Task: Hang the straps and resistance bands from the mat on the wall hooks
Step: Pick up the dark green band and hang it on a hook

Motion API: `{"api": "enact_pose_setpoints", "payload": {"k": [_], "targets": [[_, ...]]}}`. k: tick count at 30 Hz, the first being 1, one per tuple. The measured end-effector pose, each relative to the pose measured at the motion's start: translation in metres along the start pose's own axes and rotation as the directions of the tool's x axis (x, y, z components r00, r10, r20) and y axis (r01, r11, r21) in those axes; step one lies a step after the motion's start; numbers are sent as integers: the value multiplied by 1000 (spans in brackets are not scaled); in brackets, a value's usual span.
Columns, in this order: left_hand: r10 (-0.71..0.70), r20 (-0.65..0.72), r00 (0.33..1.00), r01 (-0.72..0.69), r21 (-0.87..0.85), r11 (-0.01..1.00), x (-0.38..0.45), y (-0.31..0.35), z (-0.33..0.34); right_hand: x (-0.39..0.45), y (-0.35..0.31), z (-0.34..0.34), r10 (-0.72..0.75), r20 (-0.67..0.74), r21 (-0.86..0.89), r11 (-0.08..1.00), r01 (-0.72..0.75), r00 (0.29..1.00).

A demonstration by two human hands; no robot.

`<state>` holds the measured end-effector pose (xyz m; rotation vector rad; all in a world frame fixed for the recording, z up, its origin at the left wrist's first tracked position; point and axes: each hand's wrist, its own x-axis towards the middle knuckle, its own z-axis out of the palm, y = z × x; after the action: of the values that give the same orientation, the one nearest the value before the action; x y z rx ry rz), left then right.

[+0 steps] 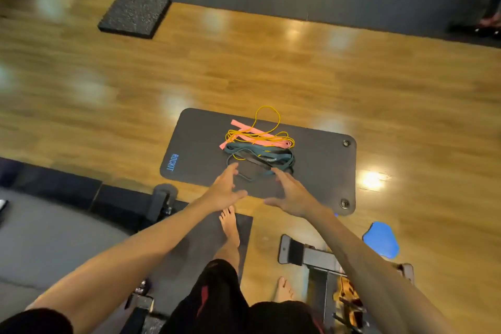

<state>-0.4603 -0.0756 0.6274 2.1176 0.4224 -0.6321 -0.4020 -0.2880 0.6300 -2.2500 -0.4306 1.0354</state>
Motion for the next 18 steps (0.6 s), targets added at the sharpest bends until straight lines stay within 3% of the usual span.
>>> {"api": "enact_pose_setpoints", "payload": {"k": [2, 5, 8, 12, 16, 18], "targets": [[0, 24, 1000, -3, 133, 991, 36, -5, -16, 33, 2, -3, 51, 1, -36, 998, -51, 999], [-43, 234, 971, -53, 387, 921, 104, -23, -31, 96, 19, 2, 159, 66, -121, 981, -150, 985], [-129, 349, 928, -60, 483, 874, 168, -50, -24, 157, 43, 20, 195, 160, -172, 971, -167, 968], [-185, 302, 935, 29, 455, 890, 280, -112, 28, 266, 110, 61, 209, 230, -130, 975, -182, 951], [-198, 233, 952, 96, 388, 917, 389, -202, 112, 376, 205, 121, 246, 302, -198, 961, -192, 921], [-221, 222, 950, 99, 456, 884, 442, -244, 155, 421, 254, 150, 250, 287, -231, 955, -186, 925]]}}
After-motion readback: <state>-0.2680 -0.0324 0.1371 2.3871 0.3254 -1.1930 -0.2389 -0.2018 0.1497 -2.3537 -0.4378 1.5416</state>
